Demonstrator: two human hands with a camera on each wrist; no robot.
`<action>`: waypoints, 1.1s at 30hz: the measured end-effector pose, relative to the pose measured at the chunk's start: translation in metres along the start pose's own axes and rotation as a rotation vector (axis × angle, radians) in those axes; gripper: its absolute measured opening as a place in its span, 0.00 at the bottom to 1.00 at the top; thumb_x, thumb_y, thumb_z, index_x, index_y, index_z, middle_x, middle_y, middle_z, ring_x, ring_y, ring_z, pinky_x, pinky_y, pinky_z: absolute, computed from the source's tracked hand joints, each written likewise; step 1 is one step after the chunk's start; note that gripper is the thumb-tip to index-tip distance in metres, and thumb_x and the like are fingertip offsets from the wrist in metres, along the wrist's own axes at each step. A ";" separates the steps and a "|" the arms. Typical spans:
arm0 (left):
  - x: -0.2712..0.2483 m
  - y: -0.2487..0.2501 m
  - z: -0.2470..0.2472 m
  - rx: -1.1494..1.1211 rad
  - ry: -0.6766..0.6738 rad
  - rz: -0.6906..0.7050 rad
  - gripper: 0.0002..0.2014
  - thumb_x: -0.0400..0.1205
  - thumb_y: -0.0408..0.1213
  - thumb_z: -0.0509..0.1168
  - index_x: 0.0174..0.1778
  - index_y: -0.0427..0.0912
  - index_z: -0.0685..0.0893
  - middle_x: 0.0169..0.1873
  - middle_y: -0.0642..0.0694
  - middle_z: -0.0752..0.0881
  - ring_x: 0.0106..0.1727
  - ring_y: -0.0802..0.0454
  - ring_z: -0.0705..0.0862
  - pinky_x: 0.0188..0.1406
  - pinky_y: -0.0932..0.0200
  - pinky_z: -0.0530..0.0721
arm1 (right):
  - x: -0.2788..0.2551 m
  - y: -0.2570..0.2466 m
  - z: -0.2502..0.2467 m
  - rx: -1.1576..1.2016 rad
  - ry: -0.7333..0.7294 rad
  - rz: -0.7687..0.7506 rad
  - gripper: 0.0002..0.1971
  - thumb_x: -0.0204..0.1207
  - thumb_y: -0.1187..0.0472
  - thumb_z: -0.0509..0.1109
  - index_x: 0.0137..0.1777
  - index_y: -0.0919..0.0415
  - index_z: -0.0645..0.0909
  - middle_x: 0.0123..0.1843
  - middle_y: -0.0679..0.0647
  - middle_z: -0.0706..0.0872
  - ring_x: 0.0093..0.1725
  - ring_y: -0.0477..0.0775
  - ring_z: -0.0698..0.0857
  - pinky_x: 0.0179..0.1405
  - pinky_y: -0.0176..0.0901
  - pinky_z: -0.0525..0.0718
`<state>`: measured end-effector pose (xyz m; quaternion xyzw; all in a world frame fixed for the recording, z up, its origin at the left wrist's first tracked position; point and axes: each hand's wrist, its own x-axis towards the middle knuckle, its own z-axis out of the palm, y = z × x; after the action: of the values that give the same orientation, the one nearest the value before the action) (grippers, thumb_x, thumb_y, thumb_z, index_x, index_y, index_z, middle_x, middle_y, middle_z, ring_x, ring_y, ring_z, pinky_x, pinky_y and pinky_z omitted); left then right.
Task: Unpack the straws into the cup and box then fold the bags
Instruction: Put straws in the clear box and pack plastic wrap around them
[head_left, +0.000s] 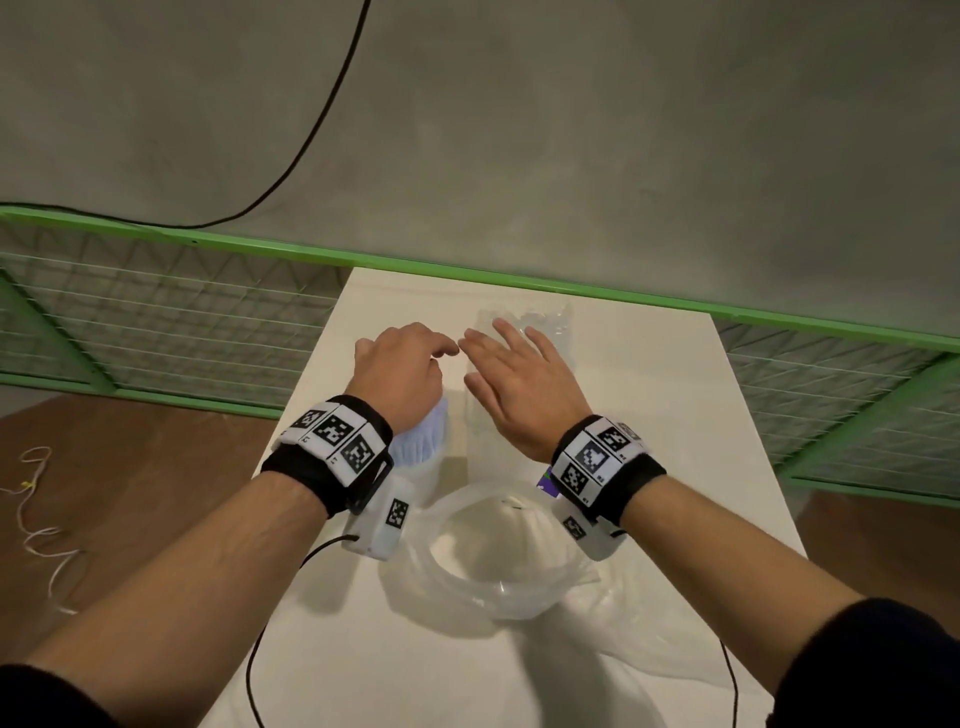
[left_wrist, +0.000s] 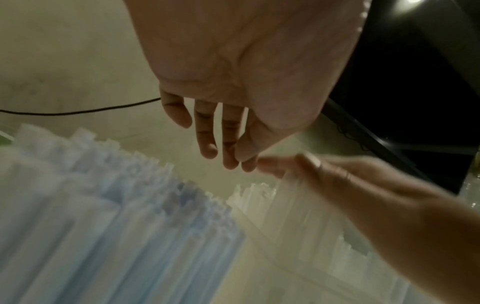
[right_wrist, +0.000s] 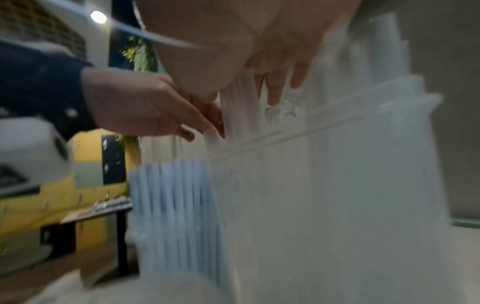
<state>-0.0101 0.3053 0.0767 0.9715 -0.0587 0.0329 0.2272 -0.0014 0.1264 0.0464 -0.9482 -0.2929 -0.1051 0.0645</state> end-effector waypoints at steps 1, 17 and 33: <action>-0.002 0.000 -0.001 0.004 0.002 0.008 0.22 0.85 0.28 0.56 0.69 0.54 0.84 0.68 0.51 0.83 0.70 0.47 0.78 0.68 0.45 0.67 | -0.002 0.001 0.002 -0.051 -0.048 -0.007 0.32 0.85 0.41 0.36 0.83 0.53 0.63 0.84 0.48 0.66 0.85 0.54 0.57 0.82 0.57 0.52; 0.012 0.038 0.041 -0.467 -0.087 -0.087 0.23 0.92 0.39 0.48 0.85 0.43 0.63 0.82 0.40 0.68 0.81 0.46 0.68 0.76 0.61 0.62 | 0.005 0.010 0.004 0.077 -0.062 0.251 0.29 0.80 0.41 0.40 0.72 0.45 0.76 0.77 0.42 0.75 0.82 0.52 0.64 0.68 0.63 0.63; 0.059 0.061 0.062 -0.439 -0.237 -0.193 0.30 0.92 0.43 0.47 0.89 0.41 0.45 0.89 0.42 0.46 0.89 0.48 0.45 0.87 0.49 0.43 | 0.010 0.036 0.000 0.641 -0.047 0.736 0.34 0.84 0.48 0.59 0.86 0.47 0.49 0.88 0.54 0.53 0.87 0.52 0.51 0.83 0.58 0.53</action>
<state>0.0426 0.2177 0.0527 0.8971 0.0025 -0.1165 0.4262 0.0278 0.1024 0.0462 -0.9234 0.0430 0.0416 0.3793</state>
